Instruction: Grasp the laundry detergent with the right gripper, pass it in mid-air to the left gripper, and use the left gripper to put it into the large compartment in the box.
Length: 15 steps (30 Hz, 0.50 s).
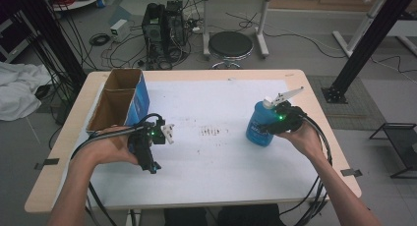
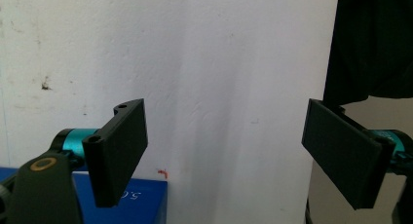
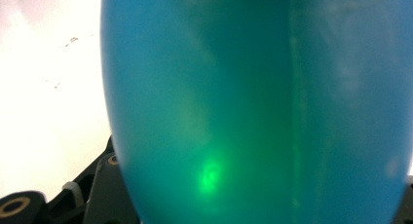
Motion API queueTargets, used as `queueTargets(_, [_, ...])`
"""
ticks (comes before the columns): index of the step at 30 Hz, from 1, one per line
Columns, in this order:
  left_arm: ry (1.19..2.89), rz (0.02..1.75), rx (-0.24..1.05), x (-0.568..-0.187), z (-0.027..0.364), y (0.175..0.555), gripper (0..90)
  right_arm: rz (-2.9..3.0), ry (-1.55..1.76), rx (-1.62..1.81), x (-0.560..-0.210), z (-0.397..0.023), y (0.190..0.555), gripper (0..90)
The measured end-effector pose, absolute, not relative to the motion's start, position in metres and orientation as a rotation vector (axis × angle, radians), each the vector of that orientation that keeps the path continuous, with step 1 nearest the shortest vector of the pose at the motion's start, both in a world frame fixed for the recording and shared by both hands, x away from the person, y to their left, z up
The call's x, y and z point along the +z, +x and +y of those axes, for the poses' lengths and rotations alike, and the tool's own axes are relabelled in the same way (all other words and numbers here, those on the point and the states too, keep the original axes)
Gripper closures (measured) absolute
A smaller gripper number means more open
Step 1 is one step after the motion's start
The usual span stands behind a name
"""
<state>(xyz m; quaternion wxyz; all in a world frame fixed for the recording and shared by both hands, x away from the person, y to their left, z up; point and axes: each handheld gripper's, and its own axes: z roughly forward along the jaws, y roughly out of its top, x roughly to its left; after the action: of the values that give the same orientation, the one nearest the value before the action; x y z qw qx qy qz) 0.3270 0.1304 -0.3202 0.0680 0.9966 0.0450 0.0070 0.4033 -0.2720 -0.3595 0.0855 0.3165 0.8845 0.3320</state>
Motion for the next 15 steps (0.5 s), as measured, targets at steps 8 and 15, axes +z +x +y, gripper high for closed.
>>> queueTargets(8, [3.006,0.136,0.017,-0.3197,0.1324,0.3285,16.9,2.651,0.920,1.005,-0.3591,-0.2751,0.4050,44.3])
queueTargets(15, [3.003,0.148,0.003,-0.3194,0.1333,0.3311,16.9,2.674,0.870,1.002,-0.3581,-0.2734,0.4040,44.6])
